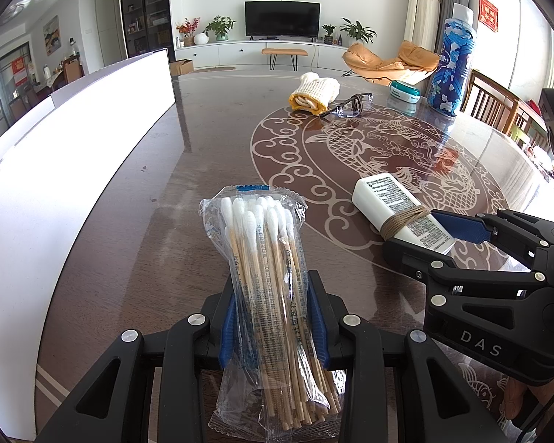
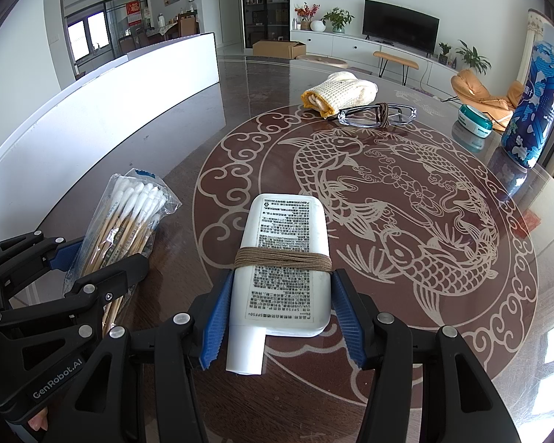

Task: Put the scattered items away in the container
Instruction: 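Carry the swab pack and bottle over the white box with both tools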

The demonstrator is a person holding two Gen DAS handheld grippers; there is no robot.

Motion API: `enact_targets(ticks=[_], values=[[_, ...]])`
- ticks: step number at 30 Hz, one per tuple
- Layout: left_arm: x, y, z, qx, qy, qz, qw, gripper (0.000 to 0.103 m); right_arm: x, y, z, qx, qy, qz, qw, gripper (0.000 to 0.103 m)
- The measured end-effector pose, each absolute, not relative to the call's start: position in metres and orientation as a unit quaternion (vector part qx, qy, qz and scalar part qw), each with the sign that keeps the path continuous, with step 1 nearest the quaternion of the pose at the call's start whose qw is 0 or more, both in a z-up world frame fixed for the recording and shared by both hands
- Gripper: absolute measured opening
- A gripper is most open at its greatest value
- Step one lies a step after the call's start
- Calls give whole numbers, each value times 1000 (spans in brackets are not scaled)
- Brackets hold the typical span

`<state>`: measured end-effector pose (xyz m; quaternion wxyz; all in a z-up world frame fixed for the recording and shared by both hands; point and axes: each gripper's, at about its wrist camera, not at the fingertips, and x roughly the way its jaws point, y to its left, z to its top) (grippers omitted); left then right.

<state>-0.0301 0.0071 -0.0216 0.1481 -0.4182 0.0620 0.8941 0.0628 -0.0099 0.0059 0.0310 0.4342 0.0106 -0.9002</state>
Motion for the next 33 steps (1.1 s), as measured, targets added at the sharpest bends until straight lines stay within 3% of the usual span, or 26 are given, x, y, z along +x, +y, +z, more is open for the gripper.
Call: enact_targets(ticks=[1,2,4,6,7,8,15,21,23,24,25,26,33], values=[[-30,8,-22,-420,65,892,154,43,63,-10,6,434,10,-900,31,54],[-30,10,-22,-424,71,889,157,61,63,-9,6,434,9,-900,32,54],[-29,7,-21,-437,77,885,141,71,63,-6,6,433,-2,-901,37,55],[-24,-3,-19,-443,67,882,147,73,65,5,7,429,-38,-900,64,66],[-20,-8,-18,-444,63,881,152,73,67,11,8,431,-52,-898,74,79],[-17,-13,-17,-444,62,880,157,73,70,17,9,437,-57,-895,71,85],[-21,-18,-11,-456,69,866,195,73,60,56,20,502,-95,-854,97,87],[-43,5,-14,-478,102,851,193,73,23,13,28,562,0,-819,119,87],[-48,8,-16,-485,103,846,198,70,11,-1,24,580,27,-805,121,86],[-48,8,-16,-486,106,845,198,53,6,-6,23,586,37,-801,119,83],[-48,9,-15,-484,115,844,199,38,2,-10,20,593,45,-795,120,70],[-48,10,-14,-483,118,843,205,30,-1,-13,16,603,56,-787,119,57],[-36,-10,17,-449,98,864,206,27,10,-7,42,586,66,-798,122,54]])
